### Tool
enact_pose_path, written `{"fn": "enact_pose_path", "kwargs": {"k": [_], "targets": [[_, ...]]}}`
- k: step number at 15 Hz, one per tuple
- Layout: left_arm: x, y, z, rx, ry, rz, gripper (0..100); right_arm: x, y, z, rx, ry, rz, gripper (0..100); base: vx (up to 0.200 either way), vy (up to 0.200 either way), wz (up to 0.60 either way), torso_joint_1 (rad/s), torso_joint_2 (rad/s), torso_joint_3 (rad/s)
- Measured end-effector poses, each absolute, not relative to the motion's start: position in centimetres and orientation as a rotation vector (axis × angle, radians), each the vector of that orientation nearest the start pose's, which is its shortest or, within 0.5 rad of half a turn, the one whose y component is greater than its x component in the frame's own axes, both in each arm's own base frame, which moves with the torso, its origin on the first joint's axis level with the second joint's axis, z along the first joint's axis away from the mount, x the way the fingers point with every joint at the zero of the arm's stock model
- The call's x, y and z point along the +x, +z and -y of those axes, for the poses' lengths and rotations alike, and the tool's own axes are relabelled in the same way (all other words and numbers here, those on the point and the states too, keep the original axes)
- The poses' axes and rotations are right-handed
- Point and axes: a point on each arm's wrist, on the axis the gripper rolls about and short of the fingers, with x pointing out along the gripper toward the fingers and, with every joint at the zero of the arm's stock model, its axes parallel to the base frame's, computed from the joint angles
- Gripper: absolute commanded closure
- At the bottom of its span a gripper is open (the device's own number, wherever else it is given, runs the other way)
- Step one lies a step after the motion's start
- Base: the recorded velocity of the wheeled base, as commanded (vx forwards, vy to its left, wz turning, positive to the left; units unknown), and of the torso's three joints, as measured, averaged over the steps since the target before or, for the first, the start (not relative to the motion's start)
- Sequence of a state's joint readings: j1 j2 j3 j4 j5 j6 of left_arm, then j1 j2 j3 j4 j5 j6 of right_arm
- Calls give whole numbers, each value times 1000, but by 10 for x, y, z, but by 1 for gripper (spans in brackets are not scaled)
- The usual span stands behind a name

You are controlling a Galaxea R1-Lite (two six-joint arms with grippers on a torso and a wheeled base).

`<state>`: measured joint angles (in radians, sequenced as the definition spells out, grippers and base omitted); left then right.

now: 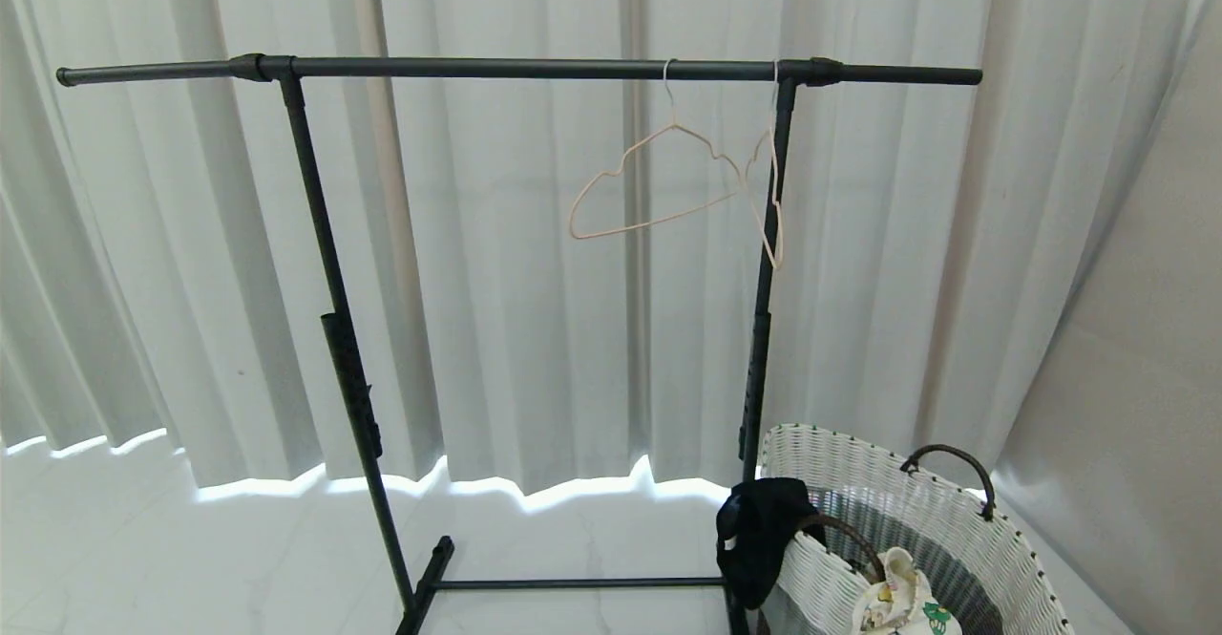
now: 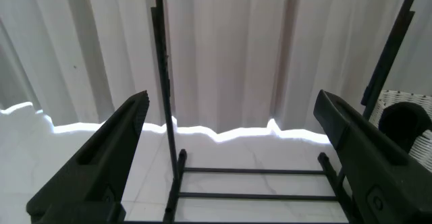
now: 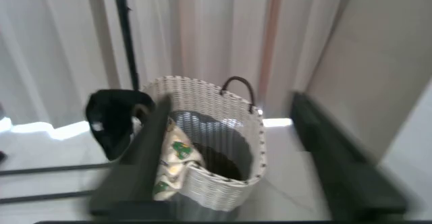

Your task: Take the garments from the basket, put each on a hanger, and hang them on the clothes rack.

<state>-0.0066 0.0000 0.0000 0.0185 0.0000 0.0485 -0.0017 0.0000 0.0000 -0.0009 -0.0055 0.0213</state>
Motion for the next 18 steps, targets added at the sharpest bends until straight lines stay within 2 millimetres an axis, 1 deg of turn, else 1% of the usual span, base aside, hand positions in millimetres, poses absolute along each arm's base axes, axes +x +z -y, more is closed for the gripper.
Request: {"fn": "enact_pose_path", "kwargs": {"k": [8, 11, 12, 18], "targets": [[-23, 74, 0, 47, -6, -18, 0, -23, 76, 0, 23, -7, 1, 0, 0, 0, 0, 0, 0, 0], [-23, 74, 0, 7, -1, -18, 0, -23, 76, 0, 23, -8, 2, 0, 200, 200, 0, 1, 1, 7], [-23, 74, 0, 4, -1, -18, 0, -23, 76, 0, 23, -8, 1, 0, 0, 200, 0, 2, 7, -2], [-23, 74, 0, 9, 1, -18, 0, -23, 76, 0, 23, -7, 1, 0, 0, 0, 0, 0, 0, 0]]}}
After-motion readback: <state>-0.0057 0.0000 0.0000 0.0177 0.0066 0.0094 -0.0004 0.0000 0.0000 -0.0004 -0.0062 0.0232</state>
